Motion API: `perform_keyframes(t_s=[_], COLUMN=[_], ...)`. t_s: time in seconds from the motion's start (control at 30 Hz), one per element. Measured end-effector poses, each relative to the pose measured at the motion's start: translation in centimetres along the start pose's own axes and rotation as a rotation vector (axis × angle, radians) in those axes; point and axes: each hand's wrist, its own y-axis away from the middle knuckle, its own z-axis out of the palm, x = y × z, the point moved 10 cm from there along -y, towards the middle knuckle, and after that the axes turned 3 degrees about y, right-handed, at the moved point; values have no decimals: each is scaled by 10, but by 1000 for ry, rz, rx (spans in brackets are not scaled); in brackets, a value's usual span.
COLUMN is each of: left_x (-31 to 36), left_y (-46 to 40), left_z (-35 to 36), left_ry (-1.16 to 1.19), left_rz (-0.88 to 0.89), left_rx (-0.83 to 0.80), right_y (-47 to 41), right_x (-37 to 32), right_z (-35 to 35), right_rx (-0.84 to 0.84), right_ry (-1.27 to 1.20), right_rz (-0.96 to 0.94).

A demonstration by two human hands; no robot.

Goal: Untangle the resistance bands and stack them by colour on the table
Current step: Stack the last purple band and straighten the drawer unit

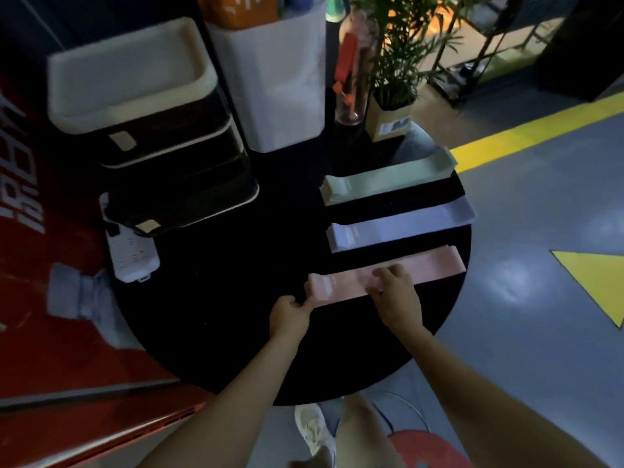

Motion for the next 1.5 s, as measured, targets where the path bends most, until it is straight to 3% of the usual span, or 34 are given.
perform_keyframes(t_s=[0.13, 0.3, 0.6, 0.8, 1.0, 1.3, 1.5], left_x=[2, 4, 6, 46, 105, 148, 125], left_y=[-3, -8, -12, 6, 39, 64, 19], left_z=[16, 24, 26, 28, 59, 124, 117], left_ry=[186, 220, 215, 217, 160, 100, -284], left_rz=[-93, -194, -157, 38, 275, 381, 289], left_rx=[-67, -102, -112, -124, -221, -534, -223], right_y=[-1, -7, -8, -19, -14, -19, -26], right_x=[1, 3, 4, 4, -20, 36, 78], right_z=[0, -2, -7, -10, -27, -66, -82], right_rx=[54, 93, 109, -93, -158, 39, 194], right_ry=[93, 138, 121, -89, -663, -738, -526], right_rz=[-44, -48, -51, 29, 61, 230, 296])
